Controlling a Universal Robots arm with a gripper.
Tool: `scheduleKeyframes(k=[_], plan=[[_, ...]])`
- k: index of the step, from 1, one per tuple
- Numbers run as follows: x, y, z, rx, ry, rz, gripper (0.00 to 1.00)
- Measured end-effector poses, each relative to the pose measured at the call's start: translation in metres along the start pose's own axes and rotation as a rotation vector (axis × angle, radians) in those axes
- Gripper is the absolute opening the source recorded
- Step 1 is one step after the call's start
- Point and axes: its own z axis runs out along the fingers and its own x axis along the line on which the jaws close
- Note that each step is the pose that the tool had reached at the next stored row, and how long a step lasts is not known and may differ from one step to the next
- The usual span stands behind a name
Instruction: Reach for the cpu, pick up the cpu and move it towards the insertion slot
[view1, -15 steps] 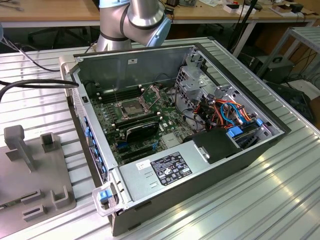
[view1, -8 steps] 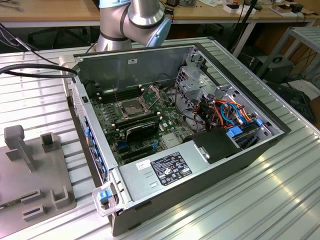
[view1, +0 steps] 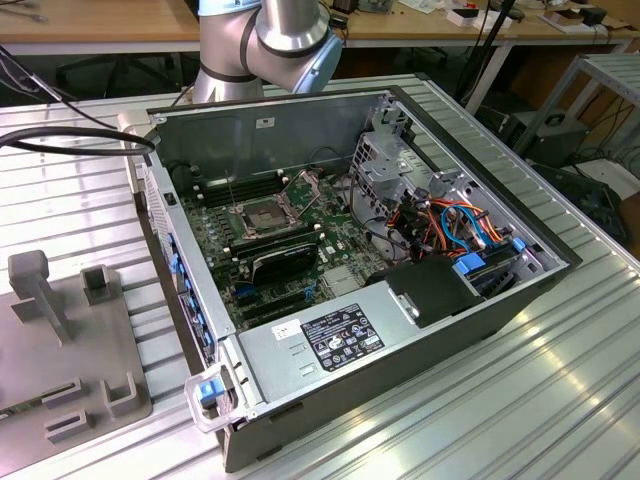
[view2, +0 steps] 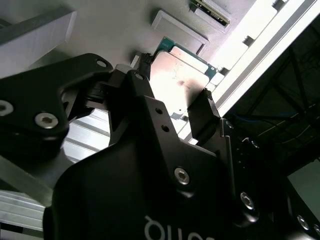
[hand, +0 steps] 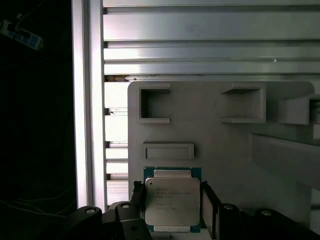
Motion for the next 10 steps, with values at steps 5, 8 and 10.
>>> scheduleKeyframes(k=[5, 8, 10], plan=[[0.0000, 0.0000, -0.0008, 0.0000, 0.0000, 0.000, 0.55], [0.0000, 0.0000, -0.0036, 0.0000, 0.0001, 0.000, 0.55], [0.0001, -0.0001, -0.0051, -0.0001, -0.0002, 0.000, 0.55]])
